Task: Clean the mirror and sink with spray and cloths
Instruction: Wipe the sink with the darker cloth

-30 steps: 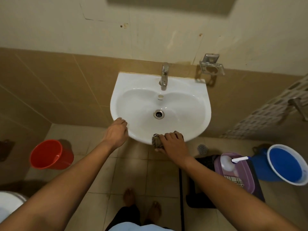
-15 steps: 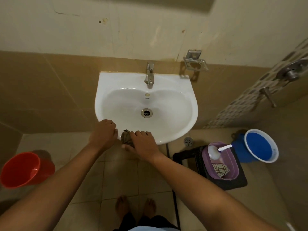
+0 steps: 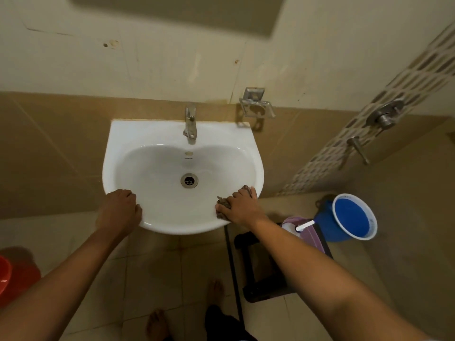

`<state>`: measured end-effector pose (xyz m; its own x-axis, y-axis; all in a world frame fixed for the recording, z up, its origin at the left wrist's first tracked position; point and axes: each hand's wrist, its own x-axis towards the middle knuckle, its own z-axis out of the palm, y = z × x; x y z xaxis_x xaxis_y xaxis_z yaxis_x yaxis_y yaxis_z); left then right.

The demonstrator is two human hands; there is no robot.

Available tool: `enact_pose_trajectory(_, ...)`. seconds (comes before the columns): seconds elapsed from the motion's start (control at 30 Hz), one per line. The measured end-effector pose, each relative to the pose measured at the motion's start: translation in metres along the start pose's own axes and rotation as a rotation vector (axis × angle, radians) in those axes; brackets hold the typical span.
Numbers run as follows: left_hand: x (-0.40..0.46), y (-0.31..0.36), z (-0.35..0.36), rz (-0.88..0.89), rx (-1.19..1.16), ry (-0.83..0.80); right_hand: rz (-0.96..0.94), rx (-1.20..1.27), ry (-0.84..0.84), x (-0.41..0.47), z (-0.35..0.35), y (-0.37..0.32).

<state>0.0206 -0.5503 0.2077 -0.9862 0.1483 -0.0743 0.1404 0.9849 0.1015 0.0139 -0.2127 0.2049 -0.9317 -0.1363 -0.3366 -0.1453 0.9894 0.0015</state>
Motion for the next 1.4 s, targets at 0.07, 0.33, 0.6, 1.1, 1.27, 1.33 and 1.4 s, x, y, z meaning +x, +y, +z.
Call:
enact_pose_trajectory(0.07,0.004,0.000,0.002,-0.038,-0.017,0.008,0.001,-0.002,-0.043,0.016,-0.004,0.021)
enact_pose_trajectory(0.33,0.011,0.014,0.003,-0.196,-0.031,-0.041,-0.137,-0.097,-0.107,0.088,-0.022,0.094)
enact_pose_trajectory(0.6,0.018,0.024,0.006,-0.325,-0.062,-0.043,-0.324,-0.197,0.152,0.167,-0.049,0.111)
enact_pose_trajectory(1.1,0.054,-0.003,0.003,-0.291,0.021,-0.166,-0.571,-0.490,0.093,0.156,-0.018,0.104)
enact_pose_trajectory(1.27,0.066,-0.016,-0.004,-0.241,0.050,-0.196,-0.333,-0.286,-0.140,0.118,-0.008,0.070)
enact_pose_trajectory(1.33,0.071,-0.022,-0.007,-0.224,0.041,-0.198,-0.272,-0.212,-0.218,0.102,0.002,0.051)
enact_pose_trajectory(1.4,0.075,-0.030,-0.010,-0.203,0.027,-0.194,-0.233,-0.126,-0.320,0.085,0.008,0.022)
